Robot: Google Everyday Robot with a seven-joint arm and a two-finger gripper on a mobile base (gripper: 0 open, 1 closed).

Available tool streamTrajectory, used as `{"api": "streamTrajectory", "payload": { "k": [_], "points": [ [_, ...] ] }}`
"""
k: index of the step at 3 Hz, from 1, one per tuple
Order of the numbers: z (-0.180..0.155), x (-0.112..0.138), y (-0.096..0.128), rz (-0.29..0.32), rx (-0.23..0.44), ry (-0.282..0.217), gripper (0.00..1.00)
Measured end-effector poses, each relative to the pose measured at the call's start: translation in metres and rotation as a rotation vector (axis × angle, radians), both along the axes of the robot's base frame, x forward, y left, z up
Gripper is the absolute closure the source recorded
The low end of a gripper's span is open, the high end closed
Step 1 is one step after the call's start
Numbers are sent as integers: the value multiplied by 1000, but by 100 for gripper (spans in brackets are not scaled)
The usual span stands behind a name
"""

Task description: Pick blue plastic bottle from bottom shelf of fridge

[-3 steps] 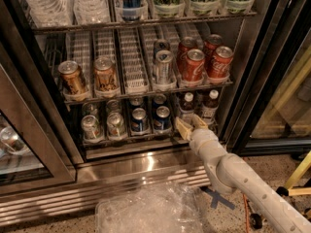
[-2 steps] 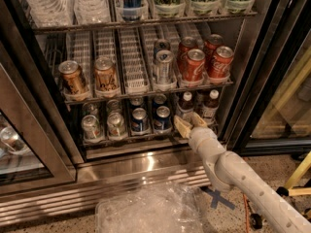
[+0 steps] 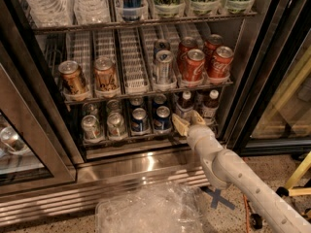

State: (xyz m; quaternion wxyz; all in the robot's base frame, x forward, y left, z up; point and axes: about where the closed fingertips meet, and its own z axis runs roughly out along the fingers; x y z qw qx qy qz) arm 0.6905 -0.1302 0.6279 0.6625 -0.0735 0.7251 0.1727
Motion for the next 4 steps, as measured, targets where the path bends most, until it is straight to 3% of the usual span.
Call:
{"api": "streamTrajectory", "payload": {
  "k": [2,4],
  "points": [
    [12,-12,1,-57,-55,-63,36],
    [15,-18,-3,-117,-93,-87,33]
  ]
}}
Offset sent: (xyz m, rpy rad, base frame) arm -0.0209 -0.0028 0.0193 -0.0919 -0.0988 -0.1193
